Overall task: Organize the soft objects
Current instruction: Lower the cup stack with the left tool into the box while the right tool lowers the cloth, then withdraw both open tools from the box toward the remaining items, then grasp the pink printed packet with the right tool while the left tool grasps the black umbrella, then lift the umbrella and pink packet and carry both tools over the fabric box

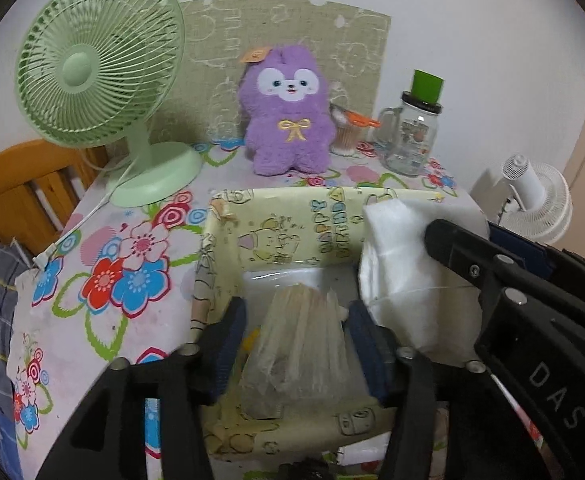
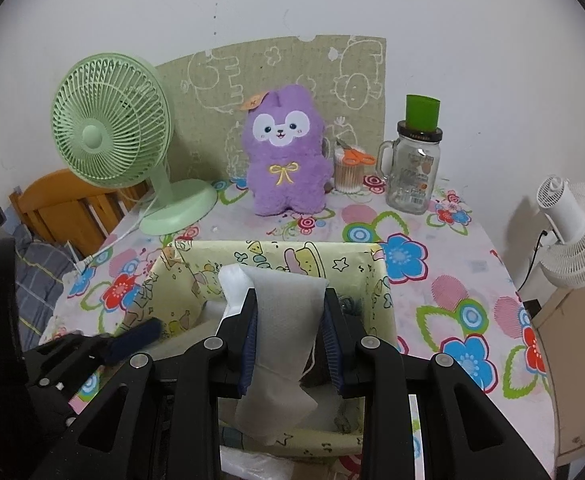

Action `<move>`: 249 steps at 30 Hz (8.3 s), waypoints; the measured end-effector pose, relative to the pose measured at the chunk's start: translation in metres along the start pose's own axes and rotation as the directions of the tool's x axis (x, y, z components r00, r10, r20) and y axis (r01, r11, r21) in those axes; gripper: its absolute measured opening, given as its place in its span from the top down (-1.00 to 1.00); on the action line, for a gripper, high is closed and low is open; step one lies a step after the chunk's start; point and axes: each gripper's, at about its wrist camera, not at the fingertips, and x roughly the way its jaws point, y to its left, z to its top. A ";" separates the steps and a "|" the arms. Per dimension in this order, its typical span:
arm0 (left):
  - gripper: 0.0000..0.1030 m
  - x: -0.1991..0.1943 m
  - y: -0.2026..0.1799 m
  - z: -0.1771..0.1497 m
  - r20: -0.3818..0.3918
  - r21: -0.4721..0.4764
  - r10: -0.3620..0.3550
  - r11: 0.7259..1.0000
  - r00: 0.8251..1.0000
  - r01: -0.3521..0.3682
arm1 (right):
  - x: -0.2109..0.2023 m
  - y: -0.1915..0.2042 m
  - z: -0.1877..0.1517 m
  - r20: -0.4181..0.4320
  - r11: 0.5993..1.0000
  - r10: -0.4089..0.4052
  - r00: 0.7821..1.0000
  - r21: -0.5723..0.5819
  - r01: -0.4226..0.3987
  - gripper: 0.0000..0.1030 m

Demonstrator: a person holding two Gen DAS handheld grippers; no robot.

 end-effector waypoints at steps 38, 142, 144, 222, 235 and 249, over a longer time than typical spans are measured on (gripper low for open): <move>-0.83 -0.055 -0.022 -0.015 0.044 0.057 -0.002 0.998 0.999 0.000 | -0.041 0.011 -0.015 0.010 0.998 0.021 1.000 -0.056 -0.020 -0.70; -0.77 -0.087 -0.004 -0.160 -0.004 0.203 -0.013 0.979 1.000 0.014 | -0.094 0.039 -0.160 -0.037 1.000 -0.017 0.999 -0.016 0.017 -0.78; -0.76 -0.084 -0.001 -0.163 -0.013 0.200 -0.014 0.980 1.000 0.017 | -0.089 0.041 -0.163 -0.050 1.000 -0.019 0.999 -0.019 0.018 -0.76; 0.17 -0.055 0.000 -0.140 -0.039 0.163 -0.047 0.985 0.998 0.053 | -0.049 0.039 -0.148 -0.149 0.998 0.054 0.987 0.048 -0.047 0.73; 0.17 -0.087 -0.016 -0.138 0.018 0.162 -0.047 0.986 0.999 0.044 | -0.080 0.038 -0.144 -0.097 0.996 0.083 0.992 0.035 -0.080 0.73; 0.17 -0.116 -0.034 -0.124 0.076 0.173 -0.050 0.984 0.996 0.037 | -0.110 0.030 -0.128 -0.031 0.996 0.090 0.995 0.023 -0.090 0.73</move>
